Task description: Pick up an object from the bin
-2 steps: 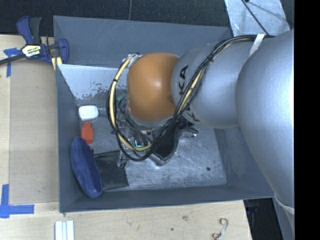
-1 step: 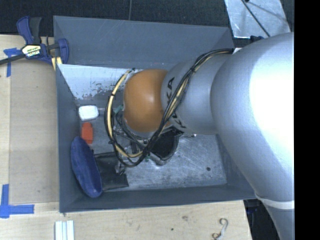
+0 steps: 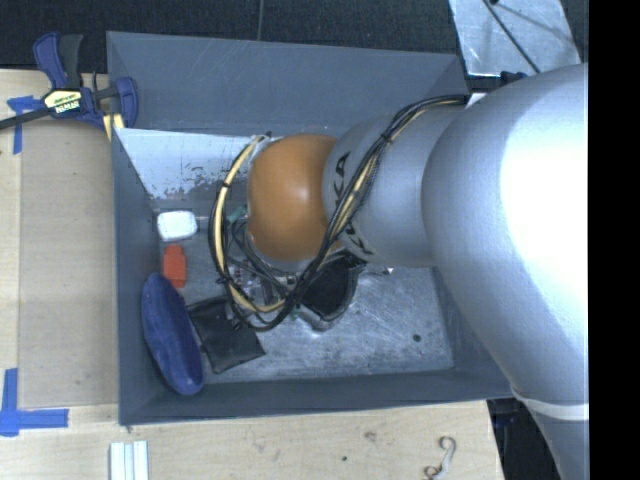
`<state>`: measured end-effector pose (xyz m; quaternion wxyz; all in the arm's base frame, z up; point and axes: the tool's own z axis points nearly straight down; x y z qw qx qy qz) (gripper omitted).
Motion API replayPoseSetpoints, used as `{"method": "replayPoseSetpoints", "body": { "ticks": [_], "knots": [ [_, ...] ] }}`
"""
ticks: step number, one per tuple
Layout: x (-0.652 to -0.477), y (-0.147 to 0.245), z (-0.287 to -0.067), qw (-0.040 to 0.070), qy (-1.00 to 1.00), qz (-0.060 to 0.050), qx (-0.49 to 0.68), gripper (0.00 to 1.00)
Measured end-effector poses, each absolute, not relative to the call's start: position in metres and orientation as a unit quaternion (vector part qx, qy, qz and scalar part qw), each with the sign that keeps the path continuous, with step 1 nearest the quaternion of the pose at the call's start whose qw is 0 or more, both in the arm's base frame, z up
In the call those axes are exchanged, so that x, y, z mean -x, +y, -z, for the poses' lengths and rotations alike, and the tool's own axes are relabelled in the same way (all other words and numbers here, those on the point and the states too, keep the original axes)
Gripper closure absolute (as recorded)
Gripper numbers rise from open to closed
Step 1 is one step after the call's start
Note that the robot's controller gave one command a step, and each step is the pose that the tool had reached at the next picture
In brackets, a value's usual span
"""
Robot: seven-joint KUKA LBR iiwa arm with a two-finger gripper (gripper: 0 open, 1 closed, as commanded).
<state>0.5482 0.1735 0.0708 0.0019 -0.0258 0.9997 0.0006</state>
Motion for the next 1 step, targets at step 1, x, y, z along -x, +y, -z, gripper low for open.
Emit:
{"method": "replayPoseSetpoints", "body": {
  "ticks": [1],
  "knots": [
    [-0.5344,0.1813,-0.1978,0.005,0.999,-0.001,0.048,1.00]
  ]
}}
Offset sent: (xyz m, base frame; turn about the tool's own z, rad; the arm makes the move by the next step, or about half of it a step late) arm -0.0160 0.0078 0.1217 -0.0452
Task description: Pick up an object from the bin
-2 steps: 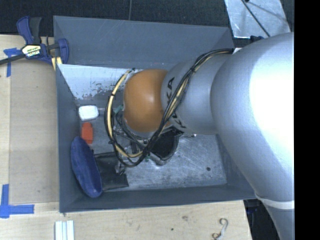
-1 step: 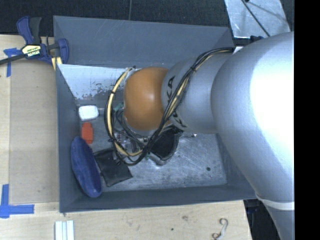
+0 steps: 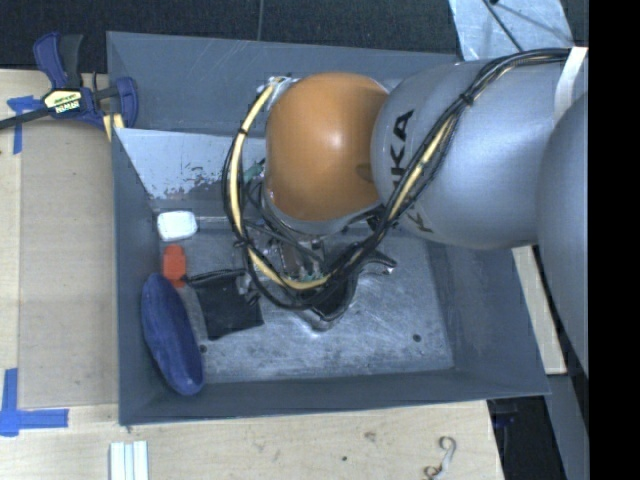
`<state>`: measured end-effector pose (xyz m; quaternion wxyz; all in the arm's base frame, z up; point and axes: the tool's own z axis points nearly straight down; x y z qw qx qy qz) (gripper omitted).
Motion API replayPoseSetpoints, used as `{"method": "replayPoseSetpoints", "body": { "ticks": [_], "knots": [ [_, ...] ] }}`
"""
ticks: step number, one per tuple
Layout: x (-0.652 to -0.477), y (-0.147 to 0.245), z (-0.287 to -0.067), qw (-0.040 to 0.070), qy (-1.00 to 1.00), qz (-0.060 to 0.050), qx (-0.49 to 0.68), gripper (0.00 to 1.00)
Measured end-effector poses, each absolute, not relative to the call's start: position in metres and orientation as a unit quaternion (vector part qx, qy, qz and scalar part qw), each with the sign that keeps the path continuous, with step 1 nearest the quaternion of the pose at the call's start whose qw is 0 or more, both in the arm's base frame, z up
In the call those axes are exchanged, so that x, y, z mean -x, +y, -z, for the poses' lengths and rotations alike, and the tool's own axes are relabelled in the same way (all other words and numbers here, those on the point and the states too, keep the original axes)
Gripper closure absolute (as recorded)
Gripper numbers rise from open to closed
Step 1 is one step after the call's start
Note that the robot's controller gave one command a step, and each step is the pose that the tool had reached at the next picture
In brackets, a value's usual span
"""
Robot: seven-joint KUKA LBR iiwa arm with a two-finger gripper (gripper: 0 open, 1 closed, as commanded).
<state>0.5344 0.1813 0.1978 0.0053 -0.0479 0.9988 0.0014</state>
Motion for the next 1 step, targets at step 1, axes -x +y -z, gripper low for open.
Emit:
{"method": "replayPoseSetpoints", "body": {
  "ticks": [1],
  "knots": [
    [-0.5547,0.1773,-0.3500,0.006,0.985,-0.001,0.175,1.00]
  ]
}}
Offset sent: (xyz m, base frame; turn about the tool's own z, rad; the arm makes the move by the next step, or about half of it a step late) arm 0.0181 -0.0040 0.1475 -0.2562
